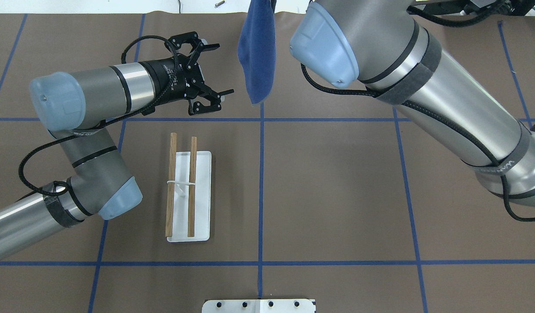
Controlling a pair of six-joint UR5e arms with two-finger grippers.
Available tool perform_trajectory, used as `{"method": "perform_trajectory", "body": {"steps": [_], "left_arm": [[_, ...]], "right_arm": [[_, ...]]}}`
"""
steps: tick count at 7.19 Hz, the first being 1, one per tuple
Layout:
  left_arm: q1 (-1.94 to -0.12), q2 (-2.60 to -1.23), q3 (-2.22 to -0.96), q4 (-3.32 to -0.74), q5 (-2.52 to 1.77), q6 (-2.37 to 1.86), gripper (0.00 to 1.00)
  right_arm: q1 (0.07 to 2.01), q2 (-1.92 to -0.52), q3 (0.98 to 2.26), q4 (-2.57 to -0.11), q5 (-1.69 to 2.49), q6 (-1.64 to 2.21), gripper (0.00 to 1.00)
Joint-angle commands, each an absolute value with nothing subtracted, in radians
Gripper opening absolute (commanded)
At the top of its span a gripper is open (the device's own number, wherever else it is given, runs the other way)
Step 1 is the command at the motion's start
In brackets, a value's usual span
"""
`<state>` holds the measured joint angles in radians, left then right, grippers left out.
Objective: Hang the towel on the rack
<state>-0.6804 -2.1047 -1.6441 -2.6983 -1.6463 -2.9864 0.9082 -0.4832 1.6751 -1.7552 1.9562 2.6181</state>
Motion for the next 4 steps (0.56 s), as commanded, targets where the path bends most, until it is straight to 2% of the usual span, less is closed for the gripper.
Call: {"method": "perform_trajectory", "body": {"steps": [1,4], "left_arm": [[-0.68,-2.105,-1.647,-2.706,-1.644,-2.988,0.97],[-0.678,-2.103,-1.649,-2.726,-1.632,-3.013,0.97]], "right_arm": [[0.908,-0.509,1.674,-1.755,1.882,2.736,0.0],[0.91,-0.522,1.678,-1.753,1.787,3.048,0.0]]}}
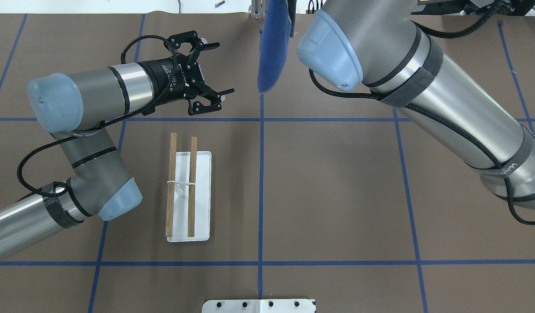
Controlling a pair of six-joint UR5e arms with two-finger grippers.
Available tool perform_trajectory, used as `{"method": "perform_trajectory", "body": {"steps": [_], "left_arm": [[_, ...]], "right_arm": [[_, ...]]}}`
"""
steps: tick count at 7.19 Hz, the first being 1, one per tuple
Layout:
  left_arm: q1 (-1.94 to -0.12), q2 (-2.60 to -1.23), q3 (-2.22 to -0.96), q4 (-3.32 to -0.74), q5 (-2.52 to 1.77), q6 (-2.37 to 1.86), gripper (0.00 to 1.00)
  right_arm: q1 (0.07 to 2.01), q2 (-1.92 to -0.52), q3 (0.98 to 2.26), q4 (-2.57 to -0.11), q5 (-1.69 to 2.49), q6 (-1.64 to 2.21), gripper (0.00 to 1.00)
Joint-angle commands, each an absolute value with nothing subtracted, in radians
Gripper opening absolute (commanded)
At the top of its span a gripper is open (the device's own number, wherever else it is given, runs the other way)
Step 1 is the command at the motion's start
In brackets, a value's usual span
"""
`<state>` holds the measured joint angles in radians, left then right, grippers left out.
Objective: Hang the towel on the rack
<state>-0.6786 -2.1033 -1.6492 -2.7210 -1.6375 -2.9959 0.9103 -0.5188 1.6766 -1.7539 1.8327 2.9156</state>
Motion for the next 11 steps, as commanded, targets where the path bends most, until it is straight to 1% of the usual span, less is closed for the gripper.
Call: {"method": "perform_trajectory", "body": {"steps": [1,3,5,7,10,11], "left_arm": [[-0.678,-2.105,-1.651,-2.732,-1.618,-3.017,0.97],[-0.625,-2.115,-1.62,-2.785,-1.519,-3.069,0.97],[-0.569,-2.123,-1.615,-2.827,-1.41,-3.085,0.98],[-0.56,-2.149,-1.612,-2.827,-1.364,-3.119,0.97],[-0.526,-2.181,-1.571,-2.829,-1.301,-3.131,0.98],[-0.529,-2.178,-1.565,-2.829,-1.301,-3.131,0.97]], "right_arm": [[0.91,-0.52,1.678,-1.753,1.773,3.132,0.0],[0.901,-0.508,1.681,-1.752,1.758,3.241,0.0],[0.849,-0.5,1.681,-1.752,1.688,3.295,0.0],[0.824,-0.492,1.683,-1.753,1.664,3.362,0.0],[0.808,-0.469,1.69,-1.752,1.654,3.399,0.0],[0.81,-0.479,1.725,-1.758,1.657,3.395,0.0]]}}
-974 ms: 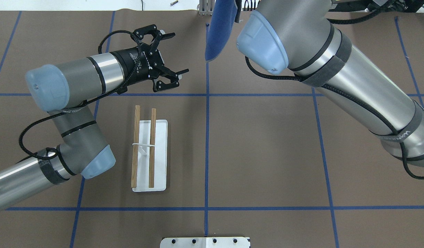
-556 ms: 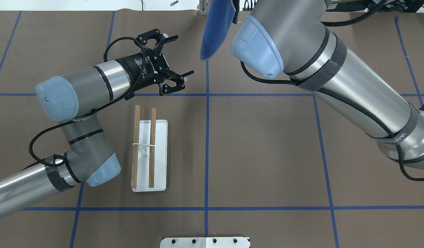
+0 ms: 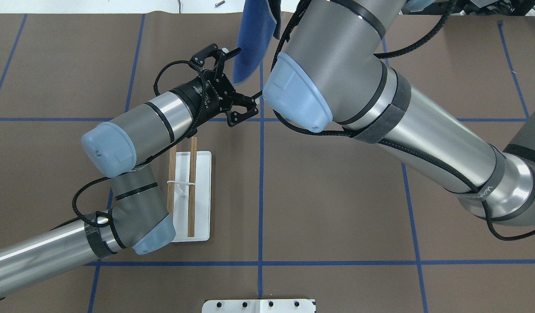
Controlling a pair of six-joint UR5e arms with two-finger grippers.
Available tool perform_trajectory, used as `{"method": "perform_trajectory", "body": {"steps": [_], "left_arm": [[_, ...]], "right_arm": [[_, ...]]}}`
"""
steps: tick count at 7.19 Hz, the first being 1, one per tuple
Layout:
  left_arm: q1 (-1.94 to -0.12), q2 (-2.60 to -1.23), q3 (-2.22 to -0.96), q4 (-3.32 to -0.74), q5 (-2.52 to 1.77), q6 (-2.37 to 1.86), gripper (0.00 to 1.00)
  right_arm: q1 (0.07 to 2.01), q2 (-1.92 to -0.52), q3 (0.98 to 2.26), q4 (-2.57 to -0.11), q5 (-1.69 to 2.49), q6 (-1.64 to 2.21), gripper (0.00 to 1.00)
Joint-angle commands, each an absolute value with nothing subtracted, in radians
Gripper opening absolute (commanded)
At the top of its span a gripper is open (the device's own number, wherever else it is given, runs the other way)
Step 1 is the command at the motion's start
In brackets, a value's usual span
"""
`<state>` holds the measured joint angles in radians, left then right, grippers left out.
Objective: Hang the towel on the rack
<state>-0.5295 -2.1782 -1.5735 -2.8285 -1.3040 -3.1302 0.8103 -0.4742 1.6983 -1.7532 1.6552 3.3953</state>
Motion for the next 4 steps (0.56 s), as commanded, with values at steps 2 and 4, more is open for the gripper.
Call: {"method": "perform_trajectory", "body": {"steps": [2,4], "left_arm": [[-0.532,-2.175,-1.559,-2.829,-1.299,-3.138,0.98],[-0.534,-2.175,-1.551,-2.838,-1.28,-3.142,0.97]], "right_arm": [[0.808,-0.482,1.764,-1.767,1.664,3.395,0.0],[0.802,-0.503,1.846,-1.819,1.673,3.387,0.0]]}}
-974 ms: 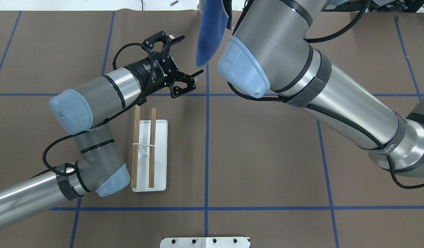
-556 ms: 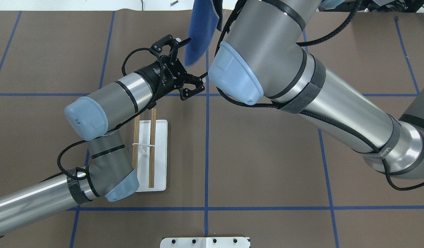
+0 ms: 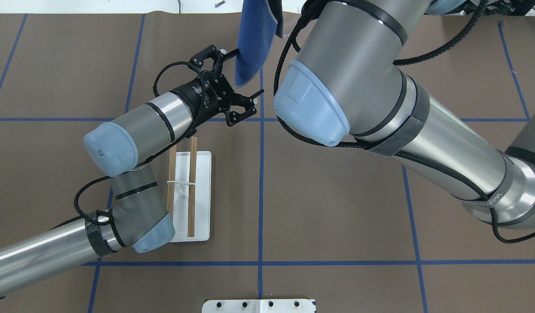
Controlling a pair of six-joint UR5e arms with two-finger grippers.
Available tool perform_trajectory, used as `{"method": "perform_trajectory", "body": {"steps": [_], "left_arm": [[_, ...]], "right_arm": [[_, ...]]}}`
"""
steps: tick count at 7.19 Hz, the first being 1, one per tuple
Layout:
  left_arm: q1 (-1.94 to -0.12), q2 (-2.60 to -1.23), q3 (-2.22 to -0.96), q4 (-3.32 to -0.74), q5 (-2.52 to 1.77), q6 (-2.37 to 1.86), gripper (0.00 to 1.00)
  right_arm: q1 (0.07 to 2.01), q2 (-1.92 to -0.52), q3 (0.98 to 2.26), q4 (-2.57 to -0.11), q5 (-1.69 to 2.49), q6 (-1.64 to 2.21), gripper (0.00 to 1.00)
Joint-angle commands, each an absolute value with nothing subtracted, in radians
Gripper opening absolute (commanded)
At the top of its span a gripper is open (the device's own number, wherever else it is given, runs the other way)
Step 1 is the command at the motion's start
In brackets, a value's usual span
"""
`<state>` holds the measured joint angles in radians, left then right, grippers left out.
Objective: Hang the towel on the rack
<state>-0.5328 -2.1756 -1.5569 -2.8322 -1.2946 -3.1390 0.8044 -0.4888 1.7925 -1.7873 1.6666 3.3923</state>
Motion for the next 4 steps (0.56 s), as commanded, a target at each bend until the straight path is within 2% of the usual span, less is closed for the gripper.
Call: {"method": "perform_trajectory", "body": {"steps": [1,4], "left_arm": [[-0.534,-2.175,-1.548,-2.844,-1.278,-3.142,0.97],[-0.534,-2.174,-1.542,-2.855,-1.252,-3.175,0.97]], "right_arm": [[0.802,-0.517,1.885,-1.833,1.675,3.386,0.0],[0.796,-0.523,1.908,-1.836,1.678,3.385,0.0]]}}
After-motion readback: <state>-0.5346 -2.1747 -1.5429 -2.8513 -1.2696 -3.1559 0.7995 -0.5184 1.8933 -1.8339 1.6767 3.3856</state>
